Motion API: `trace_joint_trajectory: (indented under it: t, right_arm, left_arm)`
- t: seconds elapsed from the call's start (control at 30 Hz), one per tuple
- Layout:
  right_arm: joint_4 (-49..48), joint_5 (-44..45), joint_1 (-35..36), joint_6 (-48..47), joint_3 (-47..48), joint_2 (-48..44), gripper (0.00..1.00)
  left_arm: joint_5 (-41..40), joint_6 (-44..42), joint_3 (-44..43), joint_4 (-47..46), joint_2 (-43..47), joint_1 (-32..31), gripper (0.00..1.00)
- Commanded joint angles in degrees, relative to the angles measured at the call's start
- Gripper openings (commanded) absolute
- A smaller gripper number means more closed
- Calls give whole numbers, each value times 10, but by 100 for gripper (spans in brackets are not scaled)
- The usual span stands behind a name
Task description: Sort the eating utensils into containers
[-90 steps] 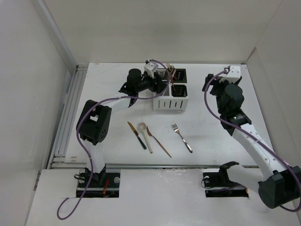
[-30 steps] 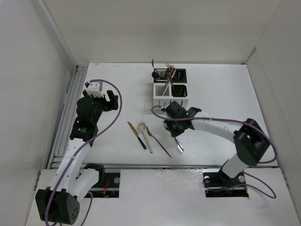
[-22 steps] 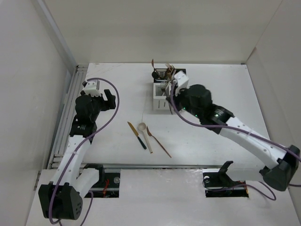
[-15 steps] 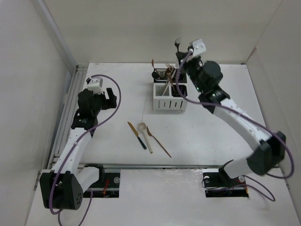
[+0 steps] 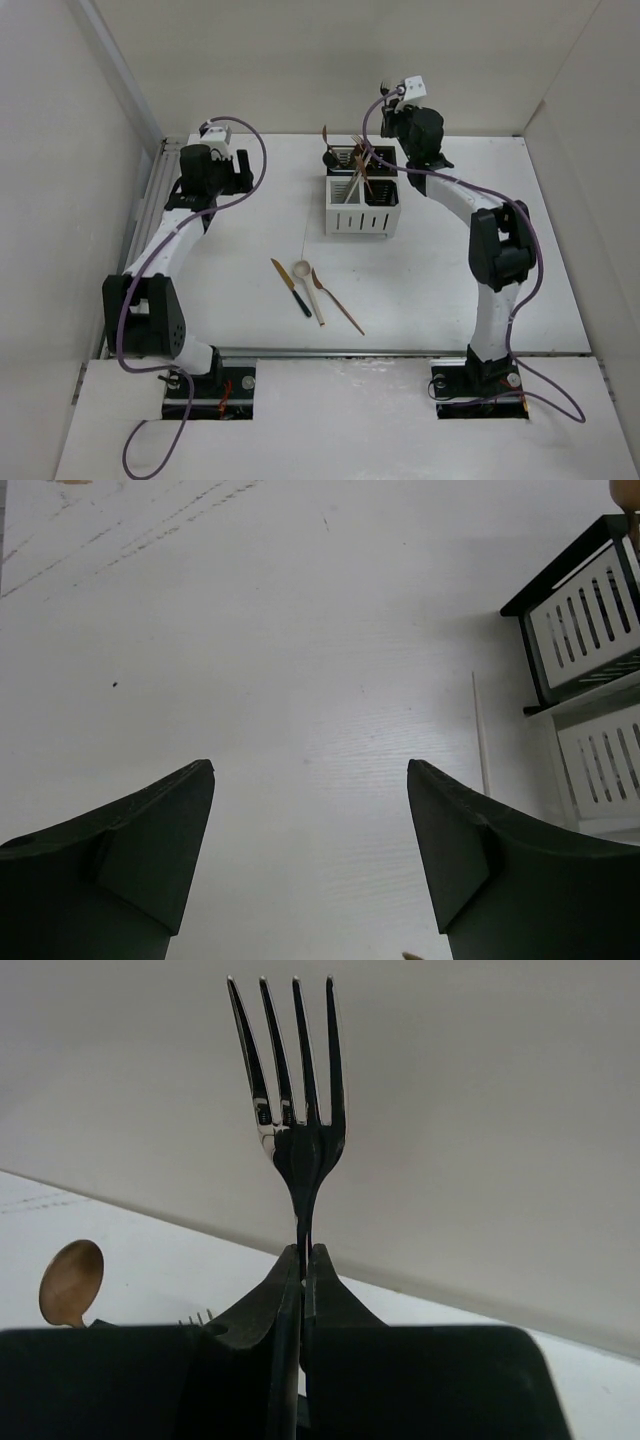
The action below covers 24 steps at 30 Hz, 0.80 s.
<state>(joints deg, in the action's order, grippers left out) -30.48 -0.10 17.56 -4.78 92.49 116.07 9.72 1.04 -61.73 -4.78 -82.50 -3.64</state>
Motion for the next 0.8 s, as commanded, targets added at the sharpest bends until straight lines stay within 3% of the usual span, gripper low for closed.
trace_joint_trajectory:
  t: [0.0, 0.3, 0.67, 0.77]
  right_arm:
    - [-71, -18, -2, 42, -4, -25, 0]
    - [-38, -6, -2, 71, -92, -95, 0]
    - [30, 6, 3, 77, -87, -60, 0]
    - [35, 15, 3, 77, -82, -54, 11]
  left_arm:
    - [-3, -17, -57, 1, -22, 3, 75]
    - [-1, -17, -65, 1, -61, 3, 75]
    - [5, -7, -59, -16, -78, 3, 75]
    - [5, -2, -59, -22, -78, 3, 75]
